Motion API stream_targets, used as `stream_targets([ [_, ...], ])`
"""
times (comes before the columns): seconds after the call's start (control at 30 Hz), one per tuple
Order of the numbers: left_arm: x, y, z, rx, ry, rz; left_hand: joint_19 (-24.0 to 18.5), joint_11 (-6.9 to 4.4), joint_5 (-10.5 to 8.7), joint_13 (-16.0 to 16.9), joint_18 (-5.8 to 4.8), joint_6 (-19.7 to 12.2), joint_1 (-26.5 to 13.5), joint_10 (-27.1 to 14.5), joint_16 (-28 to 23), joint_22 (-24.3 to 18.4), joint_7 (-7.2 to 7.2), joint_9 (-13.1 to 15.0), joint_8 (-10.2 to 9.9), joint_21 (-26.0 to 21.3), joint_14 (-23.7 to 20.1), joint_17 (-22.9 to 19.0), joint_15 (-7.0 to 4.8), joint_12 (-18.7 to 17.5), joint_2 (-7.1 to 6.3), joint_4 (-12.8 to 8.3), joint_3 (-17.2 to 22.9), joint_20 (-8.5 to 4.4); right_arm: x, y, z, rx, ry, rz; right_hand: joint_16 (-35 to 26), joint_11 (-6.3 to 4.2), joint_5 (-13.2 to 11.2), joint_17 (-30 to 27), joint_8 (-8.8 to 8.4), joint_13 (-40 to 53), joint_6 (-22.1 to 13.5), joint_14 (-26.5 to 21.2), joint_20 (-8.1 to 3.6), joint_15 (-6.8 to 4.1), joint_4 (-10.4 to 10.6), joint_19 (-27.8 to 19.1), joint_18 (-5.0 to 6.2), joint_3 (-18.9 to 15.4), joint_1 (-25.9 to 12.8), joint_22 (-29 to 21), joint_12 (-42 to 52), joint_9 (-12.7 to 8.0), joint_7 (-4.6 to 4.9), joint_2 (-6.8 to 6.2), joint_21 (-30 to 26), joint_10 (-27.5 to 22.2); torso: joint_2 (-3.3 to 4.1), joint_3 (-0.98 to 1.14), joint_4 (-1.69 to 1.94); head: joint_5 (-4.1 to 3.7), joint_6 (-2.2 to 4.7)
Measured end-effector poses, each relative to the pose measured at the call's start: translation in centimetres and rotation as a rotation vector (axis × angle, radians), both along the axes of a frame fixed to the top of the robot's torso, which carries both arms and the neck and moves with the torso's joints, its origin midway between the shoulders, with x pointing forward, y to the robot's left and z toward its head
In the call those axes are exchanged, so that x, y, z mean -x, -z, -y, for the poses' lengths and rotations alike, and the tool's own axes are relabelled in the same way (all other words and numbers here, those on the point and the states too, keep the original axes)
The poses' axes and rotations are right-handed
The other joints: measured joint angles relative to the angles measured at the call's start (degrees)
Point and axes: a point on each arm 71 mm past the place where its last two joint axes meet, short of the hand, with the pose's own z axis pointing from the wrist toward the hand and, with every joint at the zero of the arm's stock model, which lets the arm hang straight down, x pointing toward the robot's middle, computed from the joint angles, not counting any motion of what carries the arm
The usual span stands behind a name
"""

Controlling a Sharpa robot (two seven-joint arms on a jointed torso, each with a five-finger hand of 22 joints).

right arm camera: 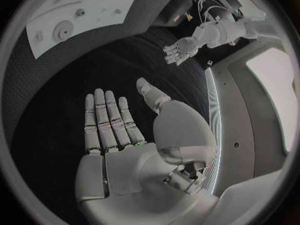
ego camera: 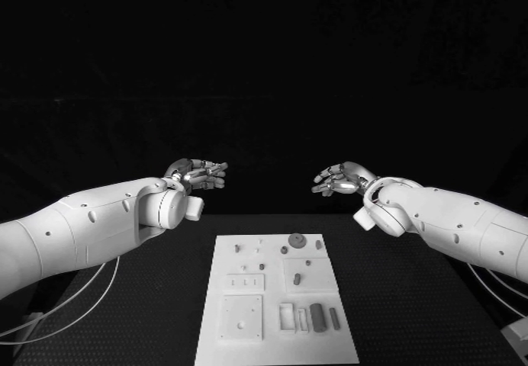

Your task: Assemble the parts on the task board

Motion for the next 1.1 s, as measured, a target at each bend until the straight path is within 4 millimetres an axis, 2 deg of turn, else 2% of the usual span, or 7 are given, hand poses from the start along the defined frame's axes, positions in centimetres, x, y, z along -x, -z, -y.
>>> stream_targets([
  [0.2,0.6,0.0,0.6,-0.003,0.049,0.005,5.95,-0.97,0.00,-0.25,-0.04,4.90,3.51,5.07,0.40,-1.31,-0.62,-2.17,-0.59,0.01,5.76,1.47,-1.99,-0.27,0.65,-1.52,0.72,-1.87,-0.1,-0.1,0.1,0.153,-0.043,0.062,3.10,-1.62,0.00,1.66,1.03,0.32,5.03,8.91,-0.61,-3.67,-0.78,8.62,2.81,1.84,1.79,-0.24,1.13,-0.17,0.75,-1.22,2.44,5.07,0.59,0.03,0.24,-0.32,0.29],
  [0.37,1.6,-0.1,0.5,-0.001,0.087,0.006,7.27,-1.21,0.00,-0.48,-0.10,5.88,3.82,6.03,0.66,-1.62,-0.64,-2.84,-1.11,0.22,6.90,2.10,-2.61,-0.85,0.34,-1.90,0.34,-2.52,-0.2,0.1,-0.4,0.266,-0.085,0.109,5.94,-2.84,0.00,3.40,1.03,0.32,7.70,15.64,-1.60,-6.32,-0.94,15.50,4.36,2.36,2.74,-0.21,1.13,-0.70,0.25,-1.56,4.86,7.78,1.44,0.03,0.59,-0.49,0.60],
  [0.4,1.8,-0.1,0.5,0.001,0.094,0.006,7.29,-1.21,0.00,-0.54,-0.12,5.97,3.71,6.20,0.51,-1.72,-0.72,-2.97,-1.24,0.22,6.96,2.16,-2.56,-0.94,0.22,-1.90,0.34,-2.54,-0.2,0.1,-0.6,0.284,-0.094,0.116,6.65,-3.07,0.00,3.84,1.03,0.32,8.29,17.12,-1.97,-6.79,-1.03,17.03,4.45,2.45,2.90,-0.15,1.13,-0.83,0.18,-1.72,5.44,8.34,1.59,0.03,0.65,-0.55,0.66],
  [0.5,2.5,-0.2,0.7,0.009,0.121,0.006,7.58,-1.21,0.00,-0.67,-0.48,5.97,3.16,6.20,0.18,-1.90,-0.72,-3.28,-1.54,-0.02,7.11,2.30,-2.41,-1.27,-0.31,-1.83,-0.04,-2.83,-0.1,0.4,-1.1,0.341,-0.122,0.139,11.37,-4.50,0.00,7.09,1.03,-0.07,11.04,25.37,-4.77,-9.31,-1.25,26.06,4.83,2.67,4.08,0.69,0.68,-1.81,-0.56,-2.14,9.14,11.39,2.17,0.05,0.94,-0.86,0.74],
  [0.7,4.1,-0.4,0.7,0.018,0.170,0.008,7.78,-1.20,0.00,-0.83,-0.55,6.18,2.97,6.62,-0.41,-2.13,-0.51,-3.65,-1.73,-0.23,7.11,2.45,-2.41,-1.70,-0.94,-1.56,-0.31,-3.03,0.3,1.8,-2.5,0.441,-0.181,0.168,15.23,-4.99,0.00,9.91,0.37,-0.62,11.78,28.55,-6.94,-10.17,-1.25,29.79,4.82,2.67,4.76,1.86,-0.40,-2.48,-0.76,-2.23,11.53,12.31,3.53,0.07,1.64,-1.51,1.01],
  [0.83,5.0,-0.5,0.8,0.019,0.206,0.012,7.99,-1.55,0.00,-0.84,-0.77,6.59,3.28,8.00,-1.06,-2.43,-0.10,-4.06,-2.21,-0.91,7.11,2.79,-2.41,-1.89,-1.25,-1.39,-0.48,-3.24,0.6,2.6,-3.2,0.507,-0.216,0.185,17.32,-4.99,-0.01,11.55,0.02,-0.95,12.15,29.03,-7.76,-10.35,-1.25,31.02,4.59,2.67,5.05,2.78,-0.92,-2.80,-0.94,-2.52,12.47,12.72,4.40,0.16,2.03,-1.83,1.16],
  [1.1,5.6,-0.7,1.3,0.016,0.246,0.024,7.99,-1.73,0.00,-0.88,-0.94,6.59,2.90,8.56,-1.77,-2.67,-0.10,-4.47,-2.65,-1.34,7.11,3.06,-2.41,-2.23,-1.63,-0.91,-0.96,-3.24,1.1,3.9,-4.8,0.609,-0.269,0.213,18.86,-5.00,-0.01,12.94,-0.51,-1.31,12.47,29.12,-8.16,-10.43,-1.25,31.61,4.35,2.67,5.28,3.59,-1.71,-3.07,-0.88,-2.75,13.21,13.13,6.03,0.25,2.76,-2.15,1.30],
])
